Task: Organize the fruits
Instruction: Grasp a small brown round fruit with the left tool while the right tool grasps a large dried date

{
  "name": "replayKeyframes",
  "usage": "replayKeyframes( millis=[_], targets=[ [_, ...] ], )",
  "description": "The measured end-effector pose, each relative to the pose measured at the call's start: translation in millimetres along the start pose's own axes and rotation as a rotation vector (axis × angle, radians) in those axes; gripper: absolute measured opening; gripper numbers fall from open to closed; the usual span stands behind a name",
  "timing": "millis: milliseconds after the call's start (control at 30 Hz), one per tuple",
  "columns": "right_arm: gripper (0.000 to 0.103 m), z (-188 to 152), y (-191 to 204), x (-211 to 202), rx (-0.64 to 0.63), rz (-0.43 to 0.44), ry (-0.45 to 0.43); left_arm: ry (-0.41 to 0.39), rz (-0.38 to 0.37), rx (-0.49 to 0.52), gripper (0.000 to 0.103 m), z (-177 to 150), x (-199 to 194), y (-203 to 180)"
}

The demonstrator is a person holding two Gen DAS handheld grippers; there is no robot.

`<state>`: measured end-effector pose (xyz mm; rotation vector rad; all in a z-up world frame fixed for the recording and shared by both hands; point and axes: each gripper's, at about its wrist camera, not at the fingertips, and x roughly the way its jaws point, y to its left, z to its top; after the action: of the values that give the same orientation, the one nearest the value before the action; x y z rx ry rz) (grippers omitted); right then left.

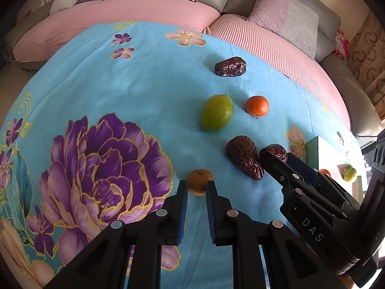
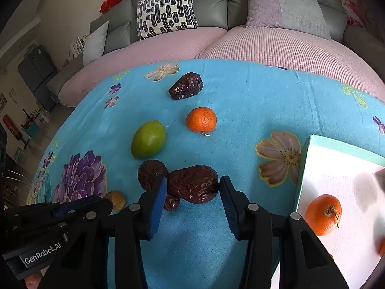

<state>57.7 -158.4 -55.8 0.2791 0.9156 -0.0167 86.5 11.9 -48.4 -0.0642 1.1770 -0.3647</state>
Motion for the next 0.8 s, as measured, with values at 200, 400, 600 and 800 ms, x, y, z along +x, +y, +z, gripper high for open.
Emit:
replayKeyframes(
  millis=[200,400,600,800],
  targets=[
    [0.047,2.4,-2.8,-13.8,-0.010,-0.024,-0.030,-0.027,-0.011,-0.014,0.010,2.3,-5.3,2.8],
    [0.047,6.6,-2.5,-33.2,-0.020,-0.037,-0.071,-0.001,-0.100,-0.086,0.011,3.8,-0.2,13.4],
    [0.047,5.6,1.4,-50.5,-0.052,-0.061,-0.096,-0.021,-0.127,-0.127,0.013,5.1,-3.0,20.2],
    [0.047,1.3,2.8,-64.9,-0.053,-0.080,-0.104,0.025,-0.126,-0.096,0.022,3.3,6.7,12.1]
  ],
)
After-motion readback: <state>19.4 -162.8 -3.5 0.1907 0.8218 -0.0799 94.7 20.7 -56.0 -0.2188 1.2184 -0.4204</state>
